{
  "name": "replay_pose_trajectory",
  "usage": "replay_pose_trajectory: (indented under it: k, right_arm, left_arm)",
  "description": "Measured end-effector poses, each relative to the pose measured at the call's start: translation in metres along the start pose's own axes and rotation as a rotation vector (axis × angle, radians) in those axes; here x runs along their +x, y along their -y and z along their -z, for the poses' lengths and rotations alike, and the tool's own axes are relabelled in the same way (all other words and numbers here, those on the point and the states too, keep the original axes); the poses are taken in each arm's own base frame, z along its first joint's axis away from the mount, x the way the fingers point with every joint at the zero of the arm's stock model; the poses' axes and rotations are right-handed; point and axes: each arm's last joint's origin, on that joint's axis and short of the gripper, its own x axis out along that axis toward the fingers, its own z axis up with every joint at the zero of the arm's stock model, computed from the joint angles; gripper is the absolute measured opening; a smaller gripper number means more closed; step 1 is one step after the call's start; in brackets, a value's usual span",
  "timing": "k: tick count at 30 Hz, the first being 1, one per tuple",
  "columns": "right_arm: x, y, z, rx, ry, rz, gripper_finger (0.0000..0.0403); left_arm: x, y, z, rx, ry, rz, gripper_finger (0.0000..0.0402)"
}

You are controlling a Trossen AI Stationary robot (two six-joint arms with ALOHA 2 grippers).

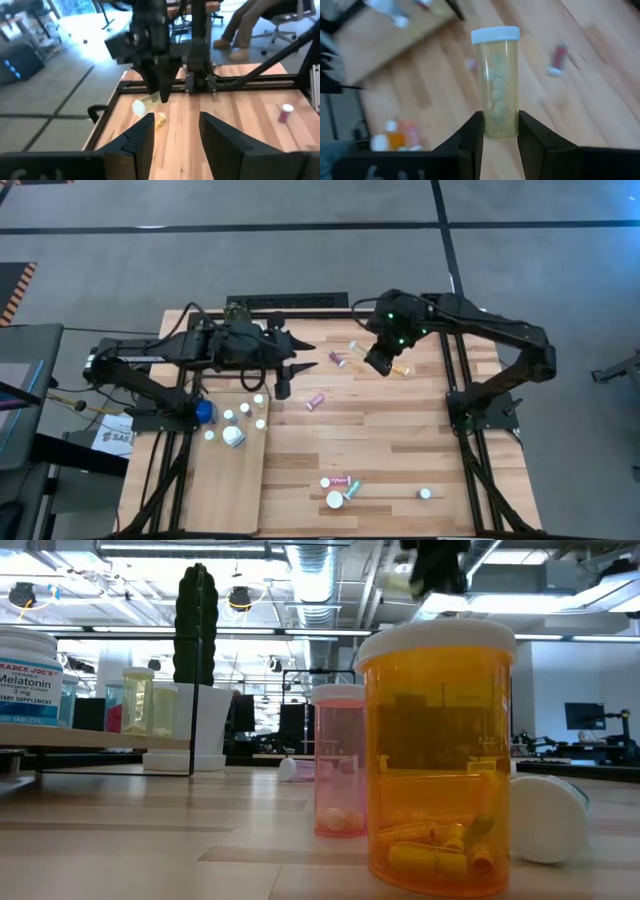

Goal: Pick and place medicine bottles onto shelf by color
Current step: Put the yellow pill bottle on the shelf

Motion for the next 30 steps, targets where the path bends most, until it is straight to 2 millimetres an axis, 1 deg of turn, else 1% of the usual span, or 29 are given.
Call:
replay_pose_trajectory:
  k: [5, 7, 9, 11, 16, 20, 24, 28, 30]
  right_arm:
    - [-0.020, -0.036, -0.001, -0.026, 0.054, -0.088, 0.0107]
    - [-0.027, -0.047, -0.001, -0.029, 0.072, -0.120, 0.0108]
    - [-0.033, -0.058, -0.001, -0.032, 0.096, -0.157, 0.0108]
    - [-0.037, -0.068, -0.001, -0.037, 0.123, -0.195, 0.0108]
    - [-0.043, -0.088, 0.001, -0.059, 0.163, -0.274, 0.0108]
    - [-0.043, -0.095, 0.004, -0.058, 0.141, -0.294, 0.0108]
    - [-0.038, -0.100, 0.006, -0.067, 0.106, -0.321, 0.0108]
    - [-0.031, -0.103, 0.002, -0.074, 0.101, -0.350, 0.0108]
    - [-0.027, -0.102, 0.002, -0.075, 0.083, -0.345, 0.0108]
  left_arm:
    - [0.005, 0.005, -0.003, 0.094, 0.040, 0.007, 0.0184]
    - [0.006, 0.007, -0.005, 0.114, 0.057, 0.010, 0.0204]
    - [0.010, 0.009, -0.010, 0.143, 0.109, 0.012, 0.0224]
    - [0.013, 0.010, -0.009, 0.174, 0.112, 0.030, 0.0241]
    - [0.033, 0.017, -0.007, 0.182, 0.144, 0.084, 0.0266]
    - [0.041, 0.019, -0.005, 0.201, 0.148, 0.107, 0.0267]
    - [0.042, 0.020, -0.004, 0.210, 0.151, 0.121, 0.0266]
    - [0.045, 0.021, -0.002, 0.215, 0.146, 0.192, 0.0266]
    - [0.047, 0.023, -0.001, 0.216, 0.145, 0.218, 0.0266]
